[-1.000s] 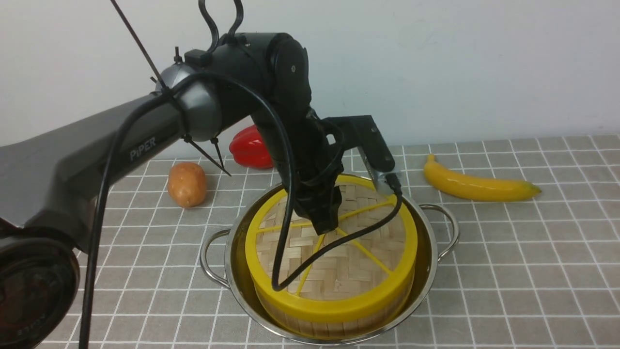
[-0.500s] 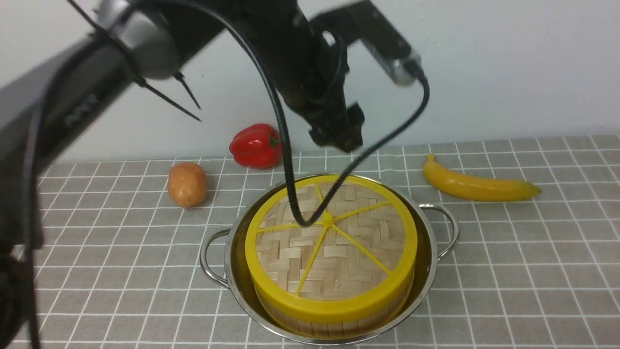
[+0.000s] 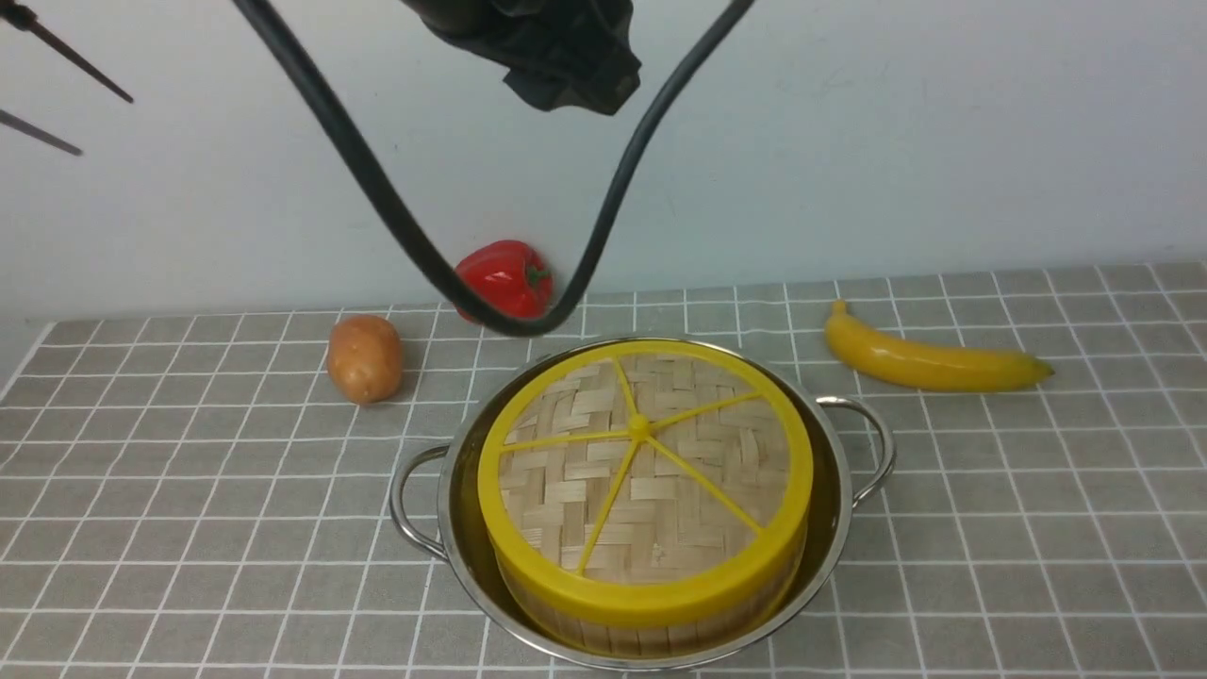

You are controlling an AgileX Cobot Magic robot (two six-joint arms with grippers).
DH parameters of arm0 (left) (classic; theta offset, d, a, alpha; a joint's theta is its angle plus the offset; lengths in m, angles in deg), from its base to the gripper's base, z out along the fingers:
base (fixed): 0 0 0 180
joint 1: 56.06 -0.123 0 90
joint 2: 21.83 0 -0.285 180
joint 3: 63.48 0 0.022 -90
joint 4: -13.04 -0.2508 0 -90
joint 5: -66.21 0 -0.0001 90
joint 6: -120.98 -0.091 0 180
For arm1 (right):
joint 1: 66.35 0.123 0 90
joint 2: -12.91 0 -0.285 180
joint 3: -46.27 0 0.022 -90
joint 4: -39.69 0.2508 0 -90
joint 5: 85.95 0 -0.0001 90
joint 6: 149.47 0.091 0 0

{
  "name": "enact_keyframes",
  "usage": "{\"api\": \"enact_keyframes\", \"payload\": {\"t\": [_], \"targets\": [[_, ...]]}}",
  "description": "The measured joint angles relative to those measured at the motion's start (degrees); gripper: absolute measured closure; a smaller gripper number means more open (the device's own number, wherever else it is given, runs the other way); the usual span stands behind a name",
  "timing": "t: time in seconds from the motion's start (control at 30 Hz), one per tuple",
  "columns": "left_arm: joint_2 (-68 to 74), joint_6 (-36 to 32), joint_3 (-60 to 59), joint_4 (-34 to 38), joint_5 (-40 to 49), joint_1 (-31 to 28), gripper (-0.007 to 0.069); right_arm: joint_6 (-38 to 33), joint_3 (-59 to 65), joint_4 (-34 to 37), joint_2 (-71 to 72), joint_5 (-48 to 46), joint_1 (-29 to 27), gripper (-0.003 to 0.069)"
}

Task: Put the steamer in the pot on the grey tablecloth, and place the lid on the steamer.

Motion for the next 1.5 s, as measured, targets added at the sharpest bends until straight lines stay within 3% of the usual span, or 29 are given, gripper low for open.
{"api": "enact_keyframes", "payload": {"t": [0.37,0.53,0.63,0.8,0.93,1.07,1.27,1.5], "targets": [[-3.0,0.2,-3.1,-0.5,0.0,0.0,0.0384,0.0,0.0,0.0,0.0,0.0,0.0,0.0416],[-18.3,0.5,-19.1,-1.6,-6.9,-1.6,0.0426,0.0,0.0,0.0,0.0,0.0,0.0,0.0416],[-34.2,0.6,-36.7,1.2,-19.5,-8.5,0.0435,0.0,0.0,0.0,0.0,0.0,0.0,0.0416],[-54.7,1.0,-61.9,3.6,-32.5,-22.3,0.0435,0.0,0.0,0.1,0.0,0.0,0.0,0.0416],[-69.1,1.6,-78.8,4.9,-38.3,-33.1,0.0434,0.0,0.0,0.1,0.0,0.0,0.0,0.0416],[-79.1,4.5,-90.2,6.5,-40.9,-38.5,0.0426,0.0,0.0,0.1,0.0,0.0,0.0,0.0416],[-90.6,7.4,-104.5,6.9,-42.0,-39.6,0.0414,0.0,0.0,0.1,0.0,0.0,0.0,0.0416],[-97.3,7.5,-111.3,4.2,-44.6,-36.3,0.0404,0.0,0.0,0.1,0.0,0.0,0.0,0.0416]]}}
